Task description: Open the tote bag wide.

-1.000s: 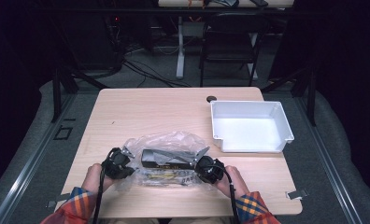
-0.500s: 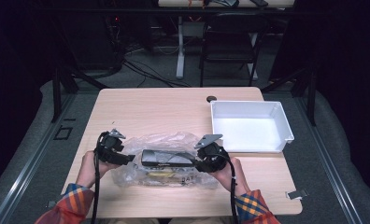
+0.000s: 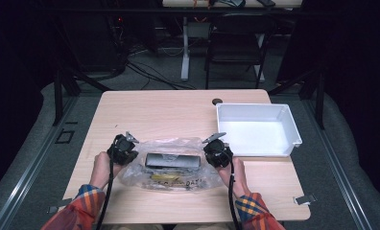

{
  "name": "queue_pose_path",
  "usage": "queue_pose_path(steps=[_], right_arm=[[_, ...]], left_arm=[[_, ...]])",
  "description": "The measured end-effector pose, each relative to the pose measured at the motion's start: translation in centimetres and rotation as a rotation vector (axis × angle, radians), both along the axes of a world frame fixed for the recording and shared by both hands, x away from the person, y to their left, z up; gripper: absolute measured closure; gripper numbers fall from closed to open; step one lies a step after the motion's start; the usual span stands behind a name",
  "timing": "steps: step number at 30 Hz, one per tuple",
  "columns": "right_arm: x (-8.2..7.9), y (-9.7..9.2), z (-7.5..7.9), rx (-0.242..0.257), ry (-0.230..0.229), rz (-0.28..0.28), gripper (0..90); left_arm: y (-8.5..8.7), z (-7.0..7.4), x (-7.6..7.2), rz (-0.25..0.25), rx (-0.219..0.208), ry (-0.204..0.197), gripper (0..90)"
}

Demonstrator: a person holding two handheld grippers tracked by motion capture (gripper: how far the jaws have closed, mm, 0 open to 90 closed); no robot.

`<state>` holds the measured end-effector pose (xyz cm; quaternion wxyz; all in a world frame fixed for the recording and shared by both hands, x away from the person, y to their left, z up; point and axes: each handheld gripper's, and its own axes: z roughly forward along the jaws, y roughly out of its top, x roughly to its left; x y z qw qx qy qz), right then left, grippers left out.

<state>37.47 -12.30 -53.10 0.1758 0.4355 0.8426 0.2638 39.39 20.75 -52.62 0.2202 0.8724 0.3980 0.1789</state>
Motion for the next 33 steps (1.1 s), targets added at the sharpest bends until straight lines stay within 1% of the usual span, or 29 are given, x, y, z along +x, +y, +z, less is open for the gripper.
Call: queue_pose_path(steps=[1,2,3,4,5,6,7,9,10,11,12,13,14,16,17,18,20,21,23,25,27,28,29,30,31,32,33], right_arm=[[0.1,-0.1,0.0,0.01,-0.003,-0.013,87.3],[0.2,-0.2,-0.1,0.013,-0.006,-0.018,86.7],[0.4,-0.2,-0.2,0.013,0.003,-0.022,86.0],[0.5,-0.1,-0.4,0.001,0.001,-0.035,85.7],[0.5,-0.1,-0.6,0.006,0.004,-0.038,85.6],[0.6,0.0,-0.8,0.002,0.006,-0.038,84.9],[0.7,0.1,-0.9,-0.022,0.019,-0.037,84.6],[0.7,0.3,-1.2,-0.047,0.041,-0.03,84.3],[0.7,0.5,-1.4,-0.07,0.041,-0.028,84.3],[0.7,0.6,-1.6,-0.076,0.044,-0.029,83.9],[0.7,0.7,-1.7,-0.108,0.069,-0.014,83.1],[0.7,0.7,-1.8,-0.121,0.073,-0.01,83.0],[0.6,0.7,-1.7,-0.135,0.088,-0.004,82.7],[0.3,0.5,-1.5,-0.146,0.097,0.012,82.6],[0.1,0.3,-1.4,-0.156,0.101,0.024,82.6],[-0.1,0.2,-1.3,-0.163,0.108,0.031,82.6],[-0.8,-0.1,-1.5,-0.144,0.101,0.043,82.5],[-0.9,-0.2,-1.3,-0.176,0.12,0.065,82.4],[-1.3,-0.3,-1.5,-0.178,0.123,0.075,82.1],[-1.5,-0.4,-1.5,-0.184,0.128,0.087,81.9],[-1.5,-0.4,-1.6,-0.186,0.138,0.106,80.4],[-1.5,-0.3,-1.7,-0.172,0.137,0.11,79.4],[-1.5,-0.3,-1.7,-0.188,0.148,0.126,77.9],[-1.5,-0.3,-1.6,-0.2,0.147,0.141,74.4],[-1.6,-0.3,-1.4,-0.201,0.145,0.146,70.4],[-1.7,-0.4,-1.1,-0.192,0.138,0.157,66.3],[-1.7,-0.6,-0.8,-0.174,0.128,0.168,63.4]], left_arm=[[0.1,0.1,0.1,0.013,-0.01,-0.025,90.0],[0.2,0.3,0.4,0.03,-0.014,-0.041,90.0],[0.2,0.1,0.7,0.053,-0.01,-0.07,90.0],[0.3,0.0,1.0,0.068,-0.016,-0.076,90.0],[0.3,-0.2,1.3,0.073,-0.007,-0.061,90.0],[0.1,-0.8,1.7,0.082,0.014,-0.057,90.0],[-0.1,-1.2,2.0,0.085,0.032,-0.047,89.9],[-0.6,-2.1,2.4,0.086,0.08,-0.029,89.9],[-0.9,-2.5,2.5,0.083,0.105,-0.02,89.9],[-1.2,-2.9,2.6,0.078,0.126,-0.013,89.8],[-1.4,-3.3,2.6,0.064,0.156,0.006,89.9],[-1.6,-3.5,2.5,0.055,0.172,0.013,89.8],[-1.7,-3.5,2.3,0.048,0.187,0.005,89.8],[-1.8,-3.2,1.8,0.017,0.211,0.039,89.8],[-1.8,-3.1,1.5,0.005,0.213,0.046,89.8],[-1.8,-3.0,1.2,-0.011,0.227,0.063,89.9],[-1.9,-2.9,0.3,-0.043,0.246,0.089,89.9],[-1.9,-2.9,-0.1,-0.056,0.246,0.098,89.8],[-1.9,-2.7,-0.9,-0.075,0.256,0.118,89.9],[-1.5,-2.6,-1.6,-0.098,0.251,0.143,89.8],[-1.1,-2.6,-2.2,-0.107,0.243,0.153,89.7],[-0.9,-2.5,-2.4,-0.107,0.232,0.153,89.5],[-0.7,-2.5,-2.6,-0.109,0.231,0.149,88.9],[-0.6,-2.3,-2.8,-0.106,0.231,0.137,87.3],[-0.4,-2.1,-2.8,-0.102,0.221,0.131,84.9],[-0.3,-2.0,-2.8,-0.101,0.219,0.124,83.2],[-0.2,-1.6,-2.8,-0.093,0.203,0.11,81.7]])
